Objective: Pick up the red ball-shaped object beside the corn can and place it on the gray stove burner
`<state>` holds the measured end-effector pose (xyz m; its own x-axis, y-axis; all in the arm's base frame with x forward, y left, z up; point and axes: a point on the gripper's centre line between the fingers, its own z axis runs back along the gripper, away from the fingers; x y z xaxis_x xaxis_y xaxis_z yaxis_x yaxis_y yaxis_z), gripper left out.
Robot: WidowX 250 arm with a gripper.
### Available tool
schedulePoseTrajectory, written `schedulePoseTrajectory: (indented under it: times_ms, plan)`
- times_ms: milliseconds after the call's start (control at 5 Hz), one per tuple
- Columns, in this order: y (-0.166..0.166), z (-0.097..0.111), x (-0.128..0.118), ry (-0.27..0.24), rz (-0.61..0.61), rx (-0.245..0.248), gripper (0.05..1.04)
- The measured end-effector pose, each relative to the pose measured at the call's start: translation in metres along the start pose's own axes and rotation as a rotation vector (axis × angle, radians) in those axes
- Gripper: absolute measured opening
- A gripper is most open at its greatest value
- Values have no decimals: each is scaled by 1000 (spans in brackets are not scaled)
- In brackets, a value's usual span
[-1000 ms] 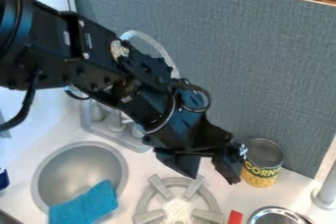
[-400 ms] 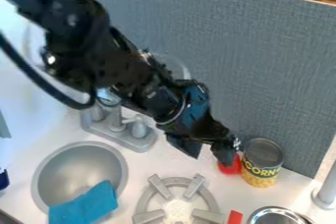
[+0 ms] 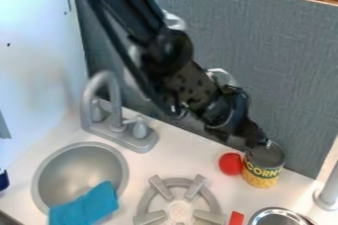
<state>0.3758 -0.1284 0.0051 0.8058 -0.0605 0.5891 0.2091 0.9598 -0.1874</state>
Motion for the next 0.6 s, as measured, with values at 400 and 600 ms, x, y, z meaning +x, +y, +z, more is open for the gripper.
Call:
schedulePoseTrajectory:
  times_ms: [400,600]
  plan:
    - [-7,-27,7,51,-312,-52,1005]
    - [3,-24,-5,113,-416,-82,1005]
